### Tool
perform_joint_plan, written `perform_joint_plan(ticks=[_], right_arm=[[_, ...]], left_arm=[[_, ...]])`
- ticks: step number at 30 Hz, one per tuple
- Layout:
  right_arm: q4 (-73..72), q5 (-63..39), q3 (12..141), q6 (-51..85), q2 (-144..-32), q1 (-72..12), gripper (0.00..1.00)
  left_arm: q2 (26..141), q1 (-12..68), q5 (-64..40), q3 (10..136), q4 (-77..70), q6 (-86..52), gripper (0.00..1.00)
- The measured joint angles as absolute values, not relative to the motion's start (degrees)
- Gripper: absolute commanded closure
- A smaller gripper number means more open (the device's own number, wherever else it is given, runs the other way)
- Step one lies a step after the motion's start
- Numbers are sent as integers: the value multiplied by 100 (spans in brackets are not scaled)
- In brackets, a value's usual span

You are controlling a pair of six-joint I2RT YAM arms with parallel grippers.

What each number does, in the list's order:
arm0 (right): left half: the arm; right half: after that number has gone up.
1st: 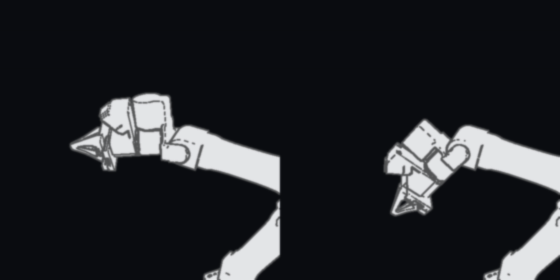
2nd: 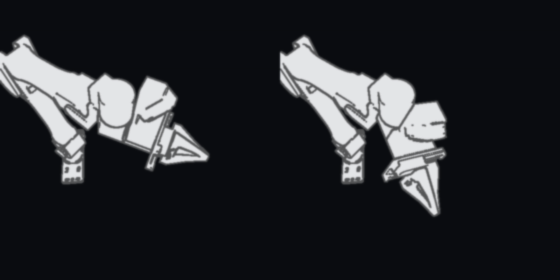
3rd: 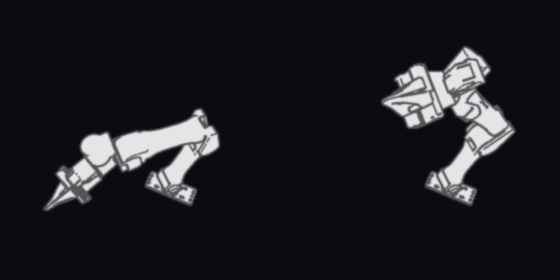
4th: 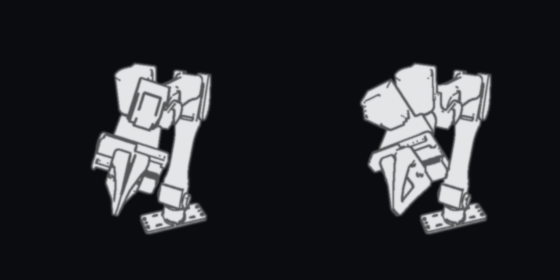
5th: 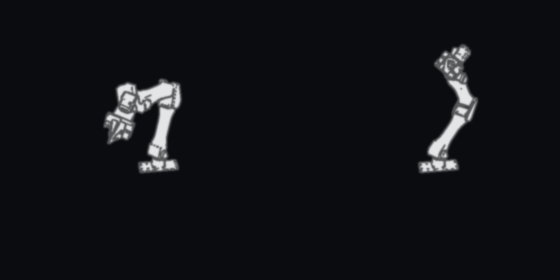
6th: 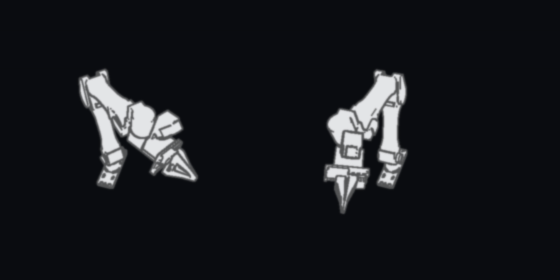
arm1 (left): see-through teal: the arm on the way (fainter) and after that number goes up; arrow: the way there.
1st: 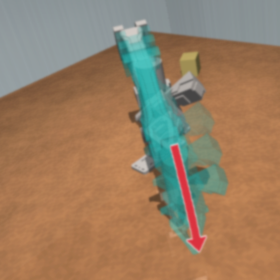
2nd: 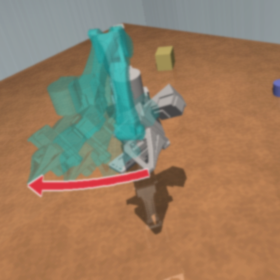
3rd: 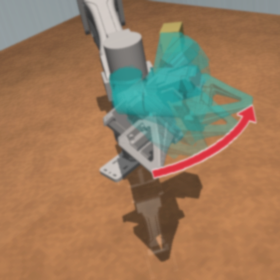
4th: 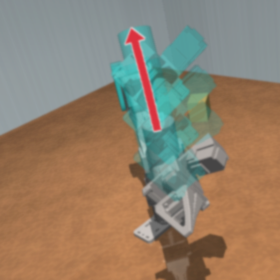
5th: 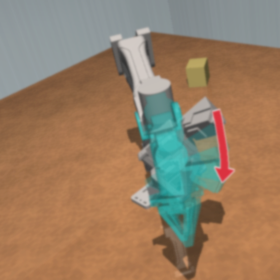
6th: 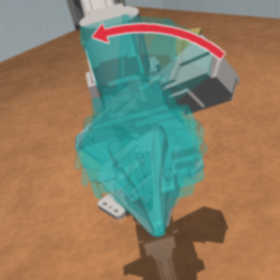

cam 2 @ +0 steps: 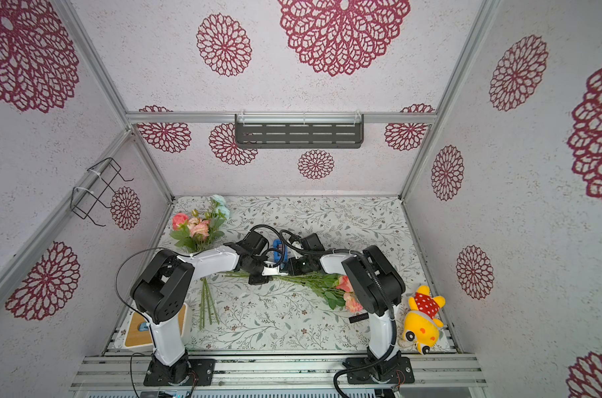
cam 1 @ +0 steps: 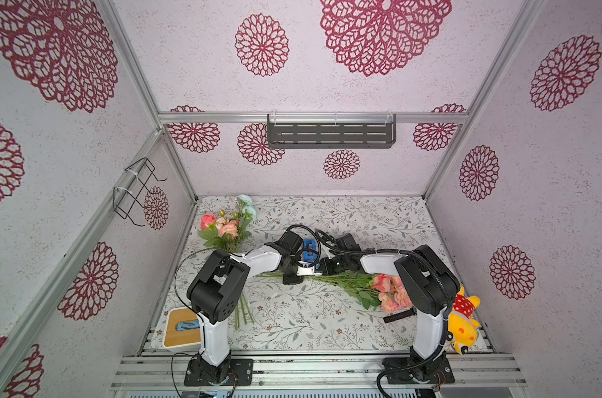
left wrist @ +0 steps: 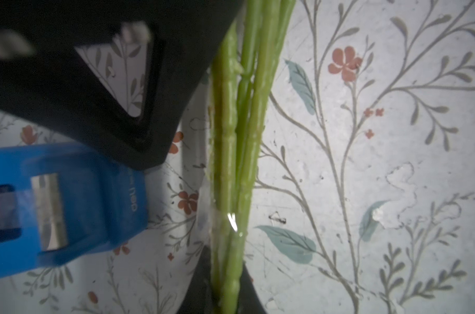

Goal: Wrap bouquets with tape
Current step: Tear off the tape using the Tape Cutter.

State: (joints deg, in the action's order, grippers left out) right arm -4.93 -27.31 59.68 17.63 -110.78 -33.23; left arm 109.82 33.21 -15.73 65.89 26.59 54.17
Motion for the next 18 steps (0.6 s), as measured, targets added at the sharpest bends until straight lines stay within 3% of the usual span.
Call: perform_joint_plan(ticks=[6,11,18], right_arm=[[-563,-2956,5669,2016,-10847,-3166,78],[-528,-3223,5621,2416,-10551,-3035,70],[-202,-3061,5798,2836,-9664,-2386,64]], left_arm=[[10993,3494,-1577,6589,2497,5374,100],[10993,3564,-1608,6582,2397,5135,100],[10991,3557,-1702,6770,2539,4648,100]])
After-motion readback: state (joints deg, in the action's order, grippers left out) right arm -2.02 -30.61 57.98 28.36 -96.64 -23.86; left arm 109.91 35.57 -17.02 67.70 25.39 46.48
